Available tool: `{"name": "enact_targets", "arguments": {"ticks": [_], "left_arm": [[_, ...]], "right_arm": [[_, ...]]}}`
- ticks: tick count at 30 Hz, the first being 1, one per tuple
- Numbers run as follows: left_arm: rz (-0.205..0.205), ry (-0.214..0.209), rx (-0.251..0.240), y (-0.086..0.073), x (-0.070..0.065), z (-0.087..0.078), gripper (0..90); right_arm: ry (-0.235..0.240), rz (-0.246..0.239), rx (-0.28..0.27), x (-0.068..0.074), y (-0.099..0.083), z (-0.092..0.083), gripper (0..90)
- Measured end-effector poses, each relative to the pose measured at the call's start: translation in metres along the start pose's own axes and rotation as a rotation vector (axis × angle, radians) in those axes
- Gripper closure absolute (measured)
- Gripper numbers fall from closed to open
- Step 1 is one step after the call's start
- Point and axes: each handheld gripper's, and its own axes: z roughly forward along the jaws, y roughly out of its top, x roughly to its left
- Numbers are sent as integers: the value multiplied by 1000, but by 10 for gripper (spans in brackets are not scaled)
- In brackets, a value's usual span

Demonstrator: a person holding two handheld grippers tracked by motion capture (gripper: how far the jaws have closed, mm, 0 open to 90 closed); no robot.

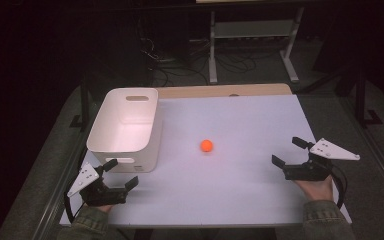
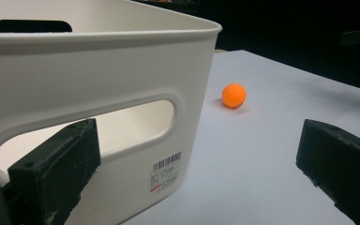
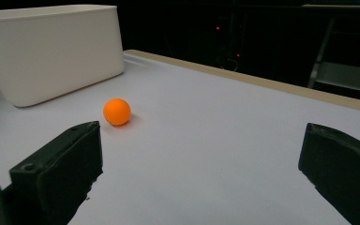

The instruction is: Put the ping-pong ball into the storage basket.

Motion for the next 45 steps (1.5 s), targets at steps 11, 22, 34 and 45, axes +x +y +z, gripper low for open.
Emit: {"name": "enact_targets", "arguments": {"ticks": [11,22,34,45], "left_arm": [[1,-1,1,0,0,0,0],[0,5,1,0,0,0,0],[-1,5,0,0,-1,0,0],[-1,2,-1,0,0,0,0]], "right_arm": [[1,8,13,1,-1,1,0],[-4,16,83,3,3,4,0],[4,0,76,4,15,2,0],[7,-26,95,5,31,7,0]]}}
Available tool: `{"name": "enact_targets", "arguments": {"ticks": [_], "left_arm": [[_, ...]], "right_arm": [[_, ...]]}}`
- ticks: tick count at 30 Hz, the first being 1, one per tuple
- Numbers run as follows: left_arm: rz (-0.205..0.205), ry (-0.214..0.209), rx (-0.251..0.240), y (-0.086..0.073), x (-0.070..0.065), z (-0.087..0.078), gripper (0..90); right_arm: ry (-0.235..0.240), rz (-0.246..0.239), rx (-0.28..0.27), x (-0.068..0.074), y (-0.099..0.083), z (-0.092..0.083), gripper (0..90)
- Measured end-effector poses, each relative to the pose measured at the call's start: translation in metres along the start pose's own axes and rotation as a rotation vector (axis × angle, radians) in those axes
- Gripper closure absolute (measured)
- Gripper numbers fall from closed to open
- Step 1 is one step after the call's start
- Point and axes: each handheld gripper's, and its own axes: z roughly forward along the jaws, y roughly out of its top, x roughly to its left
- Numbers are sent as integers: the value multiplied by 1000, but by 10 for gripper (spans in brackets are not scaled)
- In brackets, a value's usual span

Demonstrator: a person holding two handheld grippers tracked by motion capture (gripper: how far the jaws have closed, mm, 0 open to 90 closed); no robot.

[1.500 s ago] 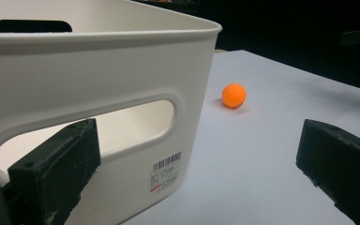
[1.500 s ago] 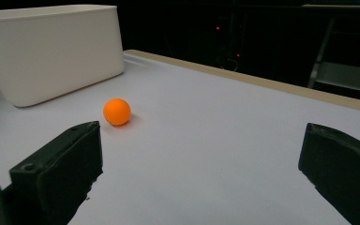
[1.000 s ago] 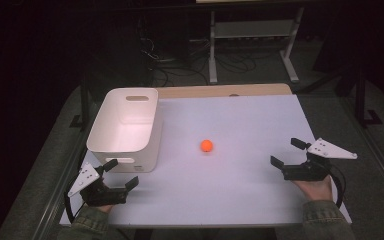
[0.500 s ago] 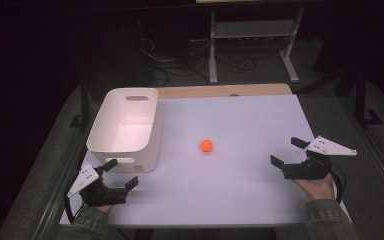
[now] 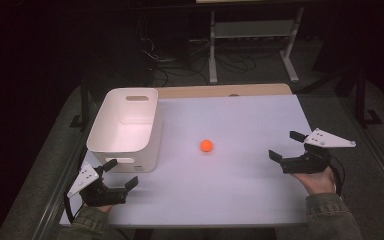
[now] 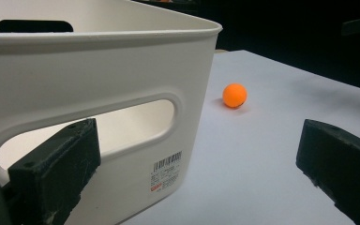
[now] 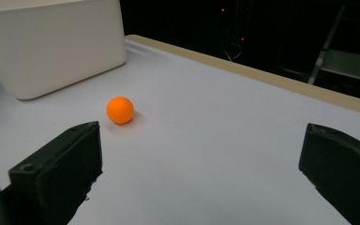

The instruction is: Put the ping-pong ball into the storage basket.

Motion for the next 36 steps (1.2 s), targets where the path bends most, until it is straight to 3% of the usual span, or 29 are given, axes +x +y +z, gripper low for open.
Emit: {"name": "enact_targets", "arguments": {"ticks": [36], "left_arm": [[3,-1,0,0,0,1,0]], "right_arm": [[67,-70,89,4,44,34,0]]}}
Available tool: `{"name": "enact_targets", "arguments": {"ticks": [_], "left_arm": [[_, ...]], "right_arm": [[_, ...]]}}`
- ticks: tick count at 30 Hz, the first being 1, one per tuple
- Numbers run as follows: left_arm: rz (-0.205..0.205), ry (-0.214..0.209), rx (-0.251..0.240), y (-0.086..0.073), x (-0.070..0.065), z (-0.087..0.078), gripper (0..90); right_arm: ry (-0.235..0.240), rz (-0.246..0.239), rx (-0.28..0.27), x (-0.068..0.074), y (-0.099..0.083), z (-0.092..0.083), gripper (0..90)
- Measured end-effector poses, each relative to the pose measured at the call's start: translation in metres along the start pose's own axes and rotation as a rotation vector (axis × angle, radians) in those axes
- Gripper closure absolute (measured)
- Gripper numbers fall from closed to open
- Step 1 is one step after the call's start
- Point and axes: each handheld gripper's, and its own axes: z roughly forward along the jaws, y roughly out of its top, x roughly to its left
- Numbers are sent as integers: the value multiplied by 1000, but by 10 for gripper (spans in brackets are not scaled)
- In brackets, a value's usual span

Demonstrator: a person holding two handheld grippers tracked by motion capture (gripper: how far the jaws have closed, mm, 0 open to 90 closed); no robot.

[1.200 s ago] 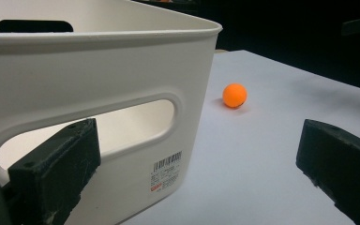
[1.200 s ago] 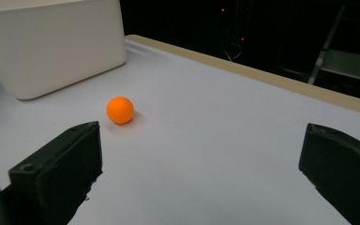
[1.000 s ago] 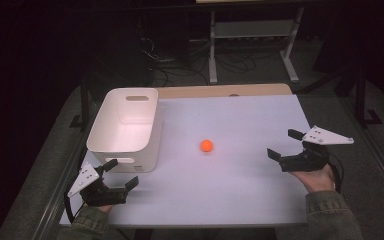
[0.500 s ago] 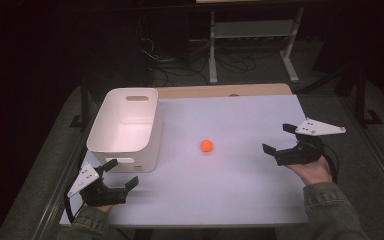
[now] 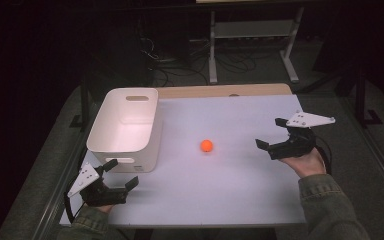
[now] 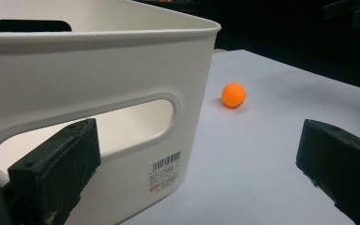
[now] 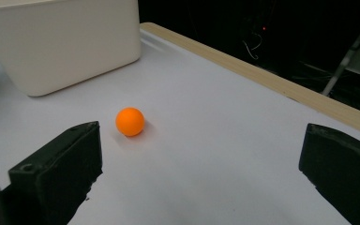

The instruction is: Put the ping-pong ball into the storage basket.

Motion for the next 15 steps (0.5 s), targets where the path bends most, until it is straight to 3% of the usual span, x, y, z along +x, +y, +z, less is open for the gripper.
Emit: {"name": "enact_targets", "arguments": {"ticks": [15], "left_arm": [[1,-1,0,0,0,0,0]], "right_arm": [[36,-32,51,0,18,23,0]]}}
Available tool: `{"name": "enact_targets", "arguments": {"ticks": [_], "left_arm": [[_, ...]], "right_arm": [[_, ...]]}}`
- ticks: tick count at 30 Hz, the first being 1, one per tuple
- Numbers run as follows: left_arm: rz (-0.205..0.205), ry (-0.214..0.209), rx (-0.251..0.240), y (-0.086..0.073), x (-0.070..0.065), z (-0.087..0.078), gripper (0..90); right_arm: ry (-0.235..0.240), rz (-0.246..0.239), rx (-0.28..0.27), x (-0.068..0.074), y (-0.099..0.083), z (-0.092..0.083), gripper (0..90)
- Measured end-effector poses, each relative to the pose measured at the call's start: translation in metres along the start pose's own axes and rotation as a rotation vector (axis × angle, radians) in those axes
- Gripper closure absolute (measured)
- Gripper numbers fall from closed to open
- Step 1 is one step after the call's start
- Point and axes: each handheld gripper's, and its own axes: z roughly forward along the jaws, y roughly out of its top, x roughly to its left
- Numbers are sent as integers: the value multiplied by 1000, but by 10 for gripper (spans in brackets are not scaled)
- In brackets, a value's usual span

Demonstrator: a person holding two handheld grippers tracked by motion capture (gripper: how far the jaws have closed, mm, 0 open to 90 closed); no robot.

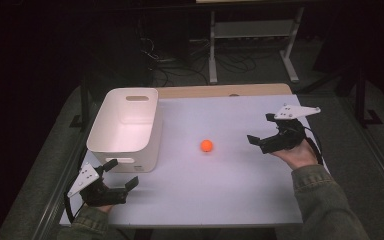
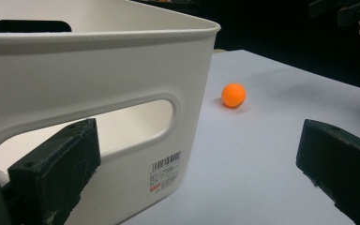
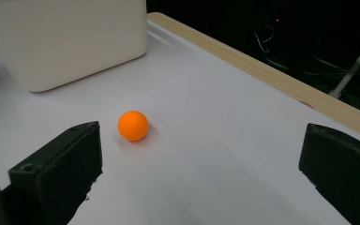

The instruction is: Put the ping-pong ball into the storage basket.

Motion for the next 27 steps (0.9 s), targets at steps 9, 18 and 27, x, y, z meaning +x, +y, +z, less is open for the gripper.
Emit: {"name": "enact_targets", "arguments": {"ticks": [9,18,27], "left_arm": [[1,-1,0,0,0,0,0],[0,-1,0,0,0,0,0],[0,-2,1,0,0,0,0]], "right_arm": [[13,-9,20,-1,7,9,0],[32,-26,46,1,14,21,0],[49,-37,68,3,20,32,0]]}}
